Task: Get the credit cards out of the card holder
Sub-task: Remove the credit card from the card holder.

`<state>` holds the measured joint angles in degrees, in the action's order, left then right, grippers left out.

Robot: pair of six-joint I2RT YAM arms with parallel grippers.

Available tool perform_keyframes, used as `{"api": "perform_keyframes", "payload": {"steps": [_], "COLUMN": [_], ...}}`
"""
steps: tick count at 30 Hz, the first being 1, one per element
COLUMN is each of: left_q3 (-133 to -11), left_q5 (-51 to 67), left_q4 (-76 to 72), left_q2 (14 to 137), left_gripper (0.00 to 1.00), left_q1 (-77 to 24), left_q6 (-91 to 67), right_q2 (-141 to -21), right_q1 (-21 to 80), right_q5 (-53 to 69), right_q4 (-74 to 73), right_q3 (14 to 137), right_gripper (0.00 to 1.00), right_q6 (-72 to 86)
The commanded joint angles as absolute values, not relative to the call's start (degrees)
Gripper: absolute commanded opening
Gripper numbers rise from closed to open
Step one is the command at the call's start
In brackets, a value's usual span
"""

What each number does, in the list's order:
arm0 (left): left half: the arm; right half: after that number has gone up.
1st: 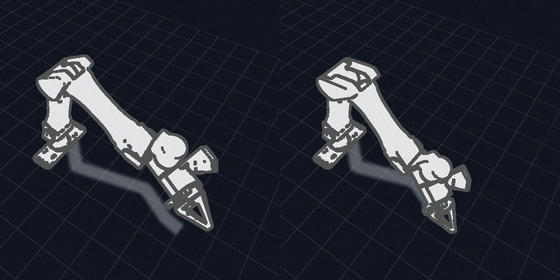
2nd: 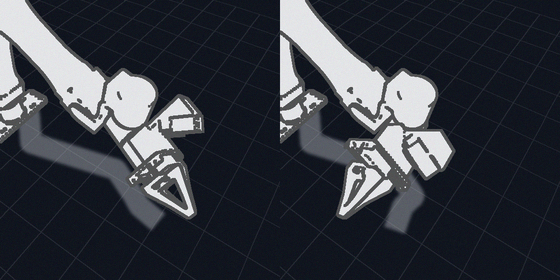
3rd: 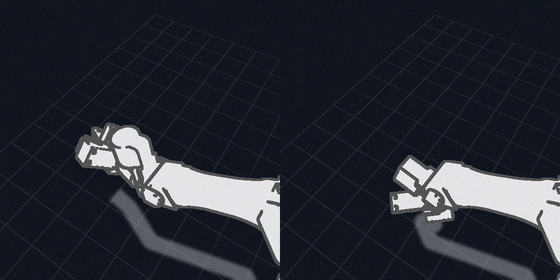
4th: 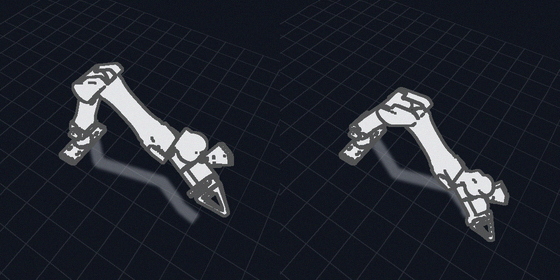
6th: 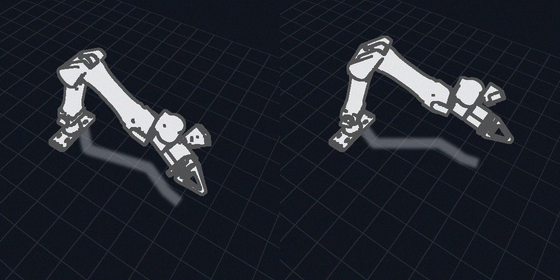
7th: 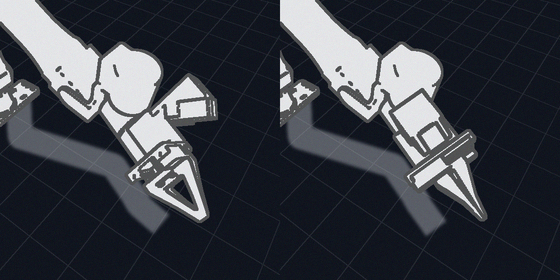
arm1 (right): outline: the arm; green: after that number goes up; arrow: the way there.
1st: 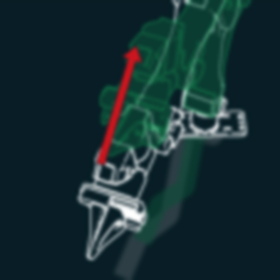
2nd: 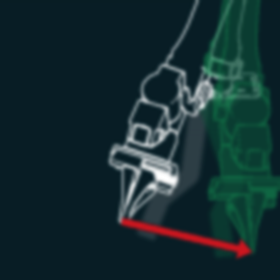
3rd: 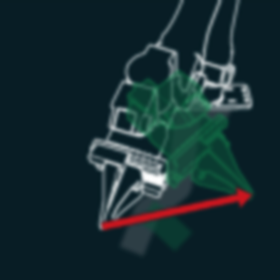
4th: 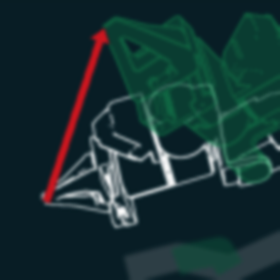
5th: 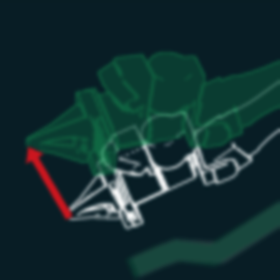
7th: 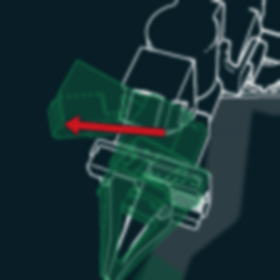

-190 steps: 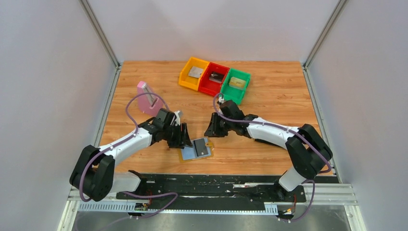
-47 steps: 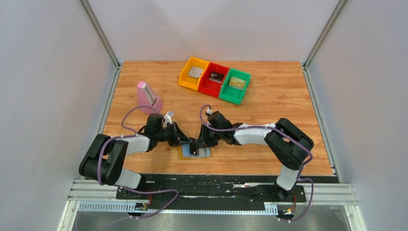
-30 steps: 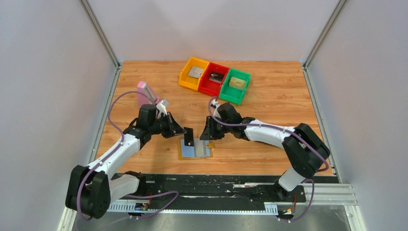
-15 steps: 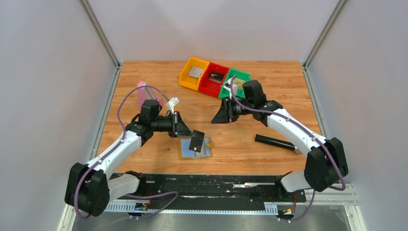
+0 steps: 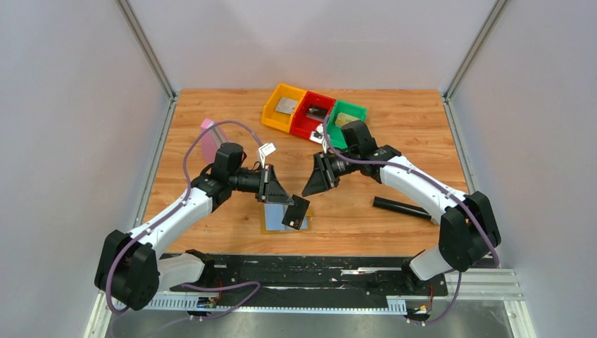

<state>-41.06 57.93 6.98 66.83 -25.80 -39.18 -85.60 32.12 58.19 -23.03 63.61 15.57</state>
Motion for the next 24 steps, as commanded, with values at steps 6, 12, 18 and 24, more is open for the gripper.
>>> {"api": "perform_keyframes", "payload": {"steps": [6,12,18,24], "left_q3": [-43.24,-43.09,-42.76,-42.63], "left_q5": [60.93,61.75,62.07,62.14], "left_q4": [4.76,4.27,3.76,3.56], "left_q2": [67.06,66.80,66.64,66.46], "left_gripper": [0.00,0.00,0.00,0.00], "left_q1": [-26.10,-26.10,-26.10,-26.10], "left_q6": [-38.04,-38.37,-38.66,-38.84], "right_q2": [-87.74,-88.92,-88.74,-88.51], "right_q1": [34.37,35.48,35.95,35.95], "right_q5": [61.28,62.55,66.04,66.58], "right_q4": [-23.56,-24.55,-24.44,-24.61], "right_q3": [67.49,67.94,67.55,66.91], "right_gripper": [0.28,0.25,0.22,0.02], "right_q6": [12.26,10.96,9.69,9.05]}}
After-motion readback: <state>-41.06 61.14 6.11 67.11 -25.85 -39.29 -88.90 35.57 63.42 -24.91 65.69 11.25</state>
